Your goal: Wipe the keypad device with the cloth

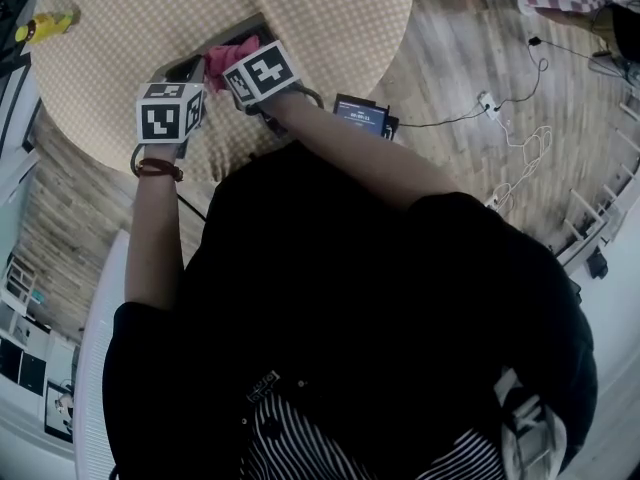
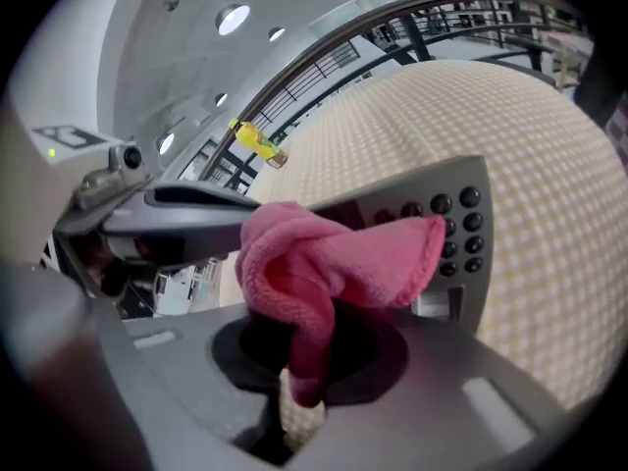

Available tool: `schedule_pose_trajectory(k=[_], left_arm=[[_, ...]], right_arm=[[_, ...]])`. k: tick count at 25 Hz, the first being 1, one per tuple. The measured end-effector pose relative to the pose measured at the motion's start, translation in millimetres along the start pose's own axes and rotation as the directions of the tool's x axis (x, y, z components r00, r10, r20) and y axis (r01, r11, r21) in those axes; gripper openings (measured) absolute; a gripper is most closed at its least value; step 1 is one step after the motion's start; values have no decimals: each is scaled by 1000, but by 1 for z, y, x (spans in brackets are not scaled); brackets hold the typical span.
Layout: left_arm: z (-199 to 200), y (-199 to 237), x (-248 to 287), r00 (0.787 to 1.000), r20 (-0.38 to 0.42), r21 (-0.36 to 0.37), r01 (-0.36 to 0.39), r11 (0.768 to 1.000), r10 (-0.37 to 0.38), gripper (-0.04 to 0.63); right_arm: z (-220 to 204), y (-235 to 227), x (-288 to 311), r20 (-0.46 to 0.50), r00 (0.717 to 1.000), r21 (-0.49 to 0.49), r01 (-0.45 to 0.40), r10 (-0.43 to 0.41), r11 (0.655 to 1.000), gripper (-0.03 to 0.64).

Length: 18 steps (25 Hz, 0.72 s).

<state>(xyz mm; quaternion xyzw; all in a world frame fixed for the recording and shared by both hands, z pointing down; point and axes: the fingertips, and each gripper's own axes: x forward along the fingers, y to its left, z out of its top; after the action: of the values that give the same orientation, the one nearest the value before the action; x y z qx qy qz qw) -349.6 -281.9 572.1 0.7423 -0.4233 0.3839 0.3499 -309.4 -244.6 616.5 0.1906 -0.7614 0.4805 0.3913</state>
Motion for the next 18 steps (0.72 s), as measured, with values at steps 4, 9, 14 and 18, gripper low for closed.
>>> schedule_pose_trajectory(k=[4,9,14,18], left_arm=[[0,0,-1,1000,3,-9,0,1000,0,5],[2,-1,1,1000,-5,4,6,1000,-6,5],[0,-2,3,1000,-8,0,3,1000,-3,5],[3,0,3,1000,-3,18,-9,1000,9,5]], right_arm=[[-30,-13,15,-71,997,-2,25,-25,1000,62],[-42,-20,21,-123,992,-12,33,-34,999,62],[-32,-15,14,-74,996,-23,52,-53,998,62],[13,7,-6,55,996,-119,73,-67,990,61]])
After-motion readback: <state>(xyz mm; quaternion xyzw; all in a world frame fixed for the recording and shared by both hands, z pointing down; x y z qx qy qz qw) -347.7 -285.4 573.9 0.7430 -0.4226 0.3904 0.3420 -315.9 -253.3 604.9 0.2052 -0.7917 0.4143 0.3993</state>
